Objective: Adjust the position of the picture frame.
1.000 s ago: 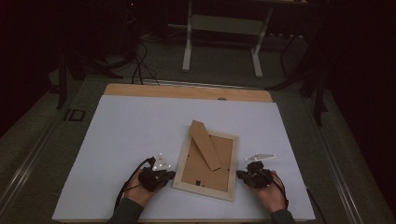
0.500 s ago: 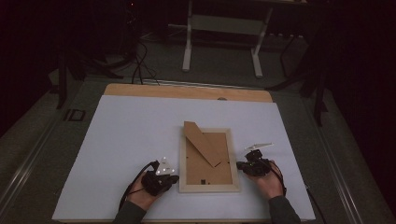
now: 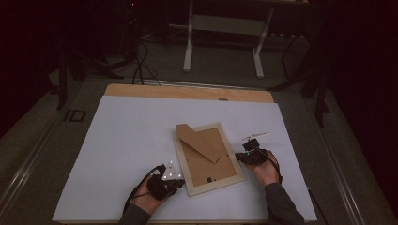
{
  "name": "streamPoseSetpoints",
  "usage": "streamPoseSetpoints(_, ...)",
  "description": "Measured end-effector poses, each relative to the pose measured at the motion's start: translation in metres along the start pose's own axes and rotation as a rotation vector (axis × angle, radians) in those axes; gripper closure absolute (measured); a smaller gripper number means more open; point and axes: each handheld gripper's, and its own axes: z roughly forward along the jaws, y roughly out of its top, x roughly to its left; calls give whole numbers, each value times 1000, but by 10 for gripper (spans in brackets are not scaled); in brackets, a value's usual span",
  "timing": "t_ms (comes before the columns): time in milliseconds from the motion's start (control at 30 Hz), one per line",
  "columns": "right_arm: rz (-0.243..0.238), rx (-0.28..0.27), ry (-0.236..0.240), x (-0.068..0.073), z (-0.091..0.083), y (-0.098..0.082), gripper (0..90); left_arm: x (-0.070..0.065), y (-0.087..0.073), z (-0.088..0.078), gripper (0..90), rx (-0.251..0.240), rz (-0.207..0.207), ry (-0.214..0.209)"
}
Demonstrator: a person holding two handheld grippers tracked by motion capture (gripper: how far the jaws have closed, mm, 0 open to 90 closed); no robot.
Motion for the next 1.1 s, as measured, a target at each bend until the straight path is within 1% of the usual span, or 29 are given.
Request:
streamPoseSetpoints(100, -1, 8, -7, -1, 4, 8, 900, -3, 1, 2, 900, -1, 7, -11)
streamPoseSetpoints(200, -1, 10, -6, -2, 6, 12, 900, -4, 2, 2, 900, 1, 11, -15)
streamPoseSetpoints(233, -1, 10, -6, -2, 6, 12, 900, -7, 3, 3, 900, -1, 15, -22)
streamPoseSetpoints(267, -4, 16, -10, -2, 8, 15, 900, -8, 3, 4, 900, -4, 17, -25)
streamPoseSetpoints(333, -32, 33, -30, -1, 11, 21, 900, -11, 4, 5, 900, -1, 25, -35)
streamPoseSetpoints(367, -32, 33, -30, -1, 11, 21, 900, -11, 4, 5, 900, -1, 25, -35)
streamPoseSetpoints(400, -51, 44, -46, 0, 12, 25, 900, -12, 4, 5, 900, -1, 26, -39)
streamPoseSetpoints(567, -79, 58, -76, 3, 18, 35, 900, -17, 6, 8, 900, -3, 34, -66)
streamPoseSetpoints(633, -79, 58, -74, 3, 19, 36, 900, -17, 6, 9, 900, -4, 34, -72)
streamPoseSetpoints(700, -77, 59, -72, 3, 22, 41, 900, -19, 7, 10, 900, -7, 32, -91)
streamPoseSetpoints(933, -66, 47, -66, 3, 27, 48, 900, -26, 9, 13, 900, -10, 37, -102)
streamPoseSetpoints(1000, -63, 44, -66, 4, 28, 48, 900, -26, 9, 13, 900, -10, 37, -102)
streamPoseSetpoints(1033, -63, 39, -67, 4, 30, 50, 900, -29, 10, 15, 900, -7, 46, -109)
streamPoseSetpoints(1100, -59, 35, -64, 5, 31, 52, 900, -30, 11, 15, 900, -7, 46, -112)
